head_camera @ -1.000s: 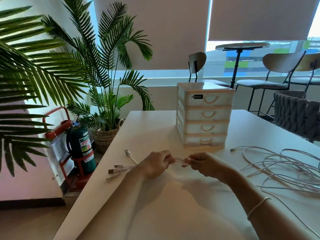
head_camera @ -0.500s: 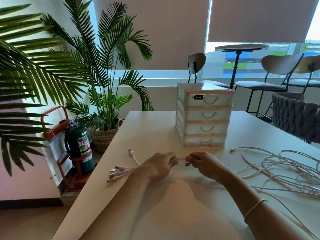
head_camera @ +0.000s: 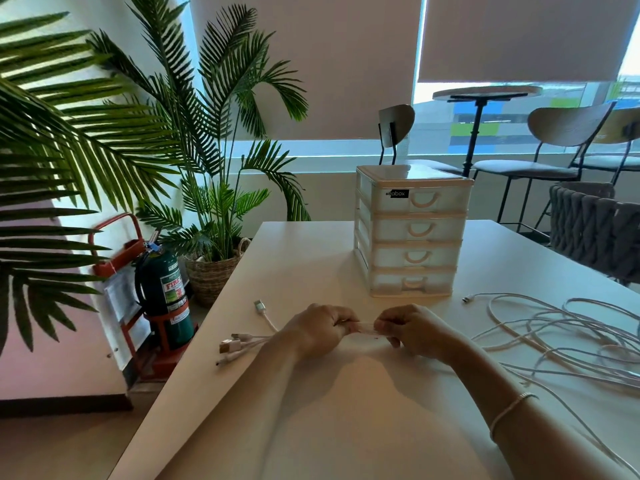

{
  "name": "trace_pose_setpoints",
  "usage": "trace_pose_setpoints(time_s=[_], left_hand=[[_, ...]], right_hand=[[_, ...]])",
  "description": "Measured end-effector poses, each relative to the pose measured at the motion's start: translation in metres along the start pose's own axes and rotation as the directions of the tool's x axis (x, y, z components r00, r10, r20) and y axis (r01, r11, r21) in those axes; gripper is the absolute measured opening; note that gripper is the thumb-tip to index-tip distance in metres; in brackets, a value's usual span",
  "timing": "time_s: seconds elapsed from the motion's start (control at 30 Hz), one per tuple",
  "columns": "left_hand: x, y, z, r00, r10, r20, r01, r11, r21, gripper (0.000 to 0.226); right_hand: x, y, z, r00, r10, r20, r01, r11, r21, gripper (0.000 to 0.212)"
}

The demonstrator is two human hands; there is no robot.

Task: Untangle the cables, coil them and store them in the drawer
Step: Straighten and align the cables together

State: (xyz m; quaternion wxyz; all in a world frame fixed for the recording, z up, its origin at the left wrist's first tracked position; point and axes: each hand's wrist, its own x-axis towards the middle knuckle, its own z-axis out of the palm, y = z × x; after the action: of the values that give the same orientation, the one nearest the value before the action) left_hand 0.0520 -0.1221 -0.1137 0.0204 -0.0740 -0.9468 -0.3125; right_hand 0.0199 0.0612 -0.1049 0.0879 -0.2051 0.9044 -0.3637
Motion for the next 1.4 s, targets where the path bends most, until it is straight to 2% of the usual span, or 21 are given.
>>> trace_pose_setpoints(time_s=[0.1,0.2,0.3,0.37,0.47,0.53,0.63,0.77,0.93,1.0,1.07,1.13,1.17,1.27,1.33,1.4], left_hand=[[0.001,0.004,0.005,0.998,0.011,0.07,-0.01,1.0,-0.009,0.015],[0.001,0.003,0.002,0.999,0.009,0.052,-0.008,1.0,-0.005,0.015],[-0.002,0.01,-0.005,0.999,-0.006,0.04,0.001,0.993,0.121,0.021],[-0.002,0.021,-0.003,1.0,0.023,-0.016,-0.018,0.968,0.248,0.027],[0.0,0.034,0.006,0.993,0.025,-0.118,0.01,0.958,0.287,0.033],[0.002,0.034,0.01,0.996,-0.032,-0.083,0.052,0.965,0.256,0.036],[0.002,0.026,0.008,0.998,-0.069,-0.001,0.068,0.973,0.221,0.035],[-0.001,0.016,-0.001,0.998,-0.062,-0.002,0.061,0.97,0.234,0.036],[0.0,0.011,-0.002,0.997,-0.063,-0.051,0.075,0.955,0.285,0.04],[0.0,0.011,-0.002,0.995,-0.057,-0.077,0.077,0.954,0.29,0.039],[-0.002,0.012,-0.004,0.992,-0.059,-0.114,0.092,0.947,0.308,0.039],[-0.003,0.013,-0.004,0.988,-0.053,-0.143,0.099,0.936,0.337,0.039],[-0.003,0.015,-0.003,0.989,-0.05,-0.141,0.097,0.932,0.35,0.04],[-0.004,0.018,0.001,0.991,-0.049,-0.123,0.091,0.927,0.365,0.039],[-0.005,0.017,0.001,0.991,-0.043,-0.13,0.088,0.927,0.364,0.038],[-0.006,0.015,-0.001,0.99,-0.046,-0.134,0.093,0.927,0.364,0.038]], right_hand=[[0.002,0.004,-0.001,0.997,-0.028,-0.077,0.022,0.997,-0.067,0.025],[0.001,0.004,0.0,0.995,-0.059,-0.083,0.052,0.995,-0.082,0.032],[0.003,0.003,0.004,0.981,-0.108,-0.163,0.09,0.989,-0.117,0.028],[0.006,-0.001,0.007,0.971,-0.122,-0.205,0.099,0.988,-0.116,0.021],[0.007,-0.007,0.015,0.961,-0.164,-0.222,0.137,0.982,-0.13,0.021],[0.006,-0.009,0.017,0.964,-0.174,-0.203,0.142,0.976,-0.163,0.024],[0.003,-0.008,0.016,0.985,-0.147,-0.095,0.136,0.985,-0.11,0.034],[-0.005,0.003,-0.004,0.997,-0.064,0.037,0.061,0.995,0.08,0.018],[-0.02,0.032,-0.064,0.992,0.033,0.12,-0.02,0.994,-0.105,0.02],[-0.024,0.045,-0.096,0.991,0.076,0.108,-0.052,0.976,-0.212,0.022],[-0.03,0.058,-0.124,0.993,0.116,0.025,-0.103,0.945,-0.309,0.026],[-0.033,0.067,-0.144,0.982,0.127,-0.137,-0.172,0.901,-0.398,0.03],[-0.033,0.07,-0.148,0.963,0.122,-0.239,-0.226,0.85,-0.475,0.033],[-0.028,0.069,-0.145,0.861,0.135,-0.49,-0.471,0.576,-0.669,0.026],[-0.019,0.069,-0.138,0.806,0.172,-0.567,-0.572,0.472,-0.671,0.023],[-0.011,0.065,-0.131,0.746,0.269,-0.609,-0.662,0.405,-0.631,0.028]])
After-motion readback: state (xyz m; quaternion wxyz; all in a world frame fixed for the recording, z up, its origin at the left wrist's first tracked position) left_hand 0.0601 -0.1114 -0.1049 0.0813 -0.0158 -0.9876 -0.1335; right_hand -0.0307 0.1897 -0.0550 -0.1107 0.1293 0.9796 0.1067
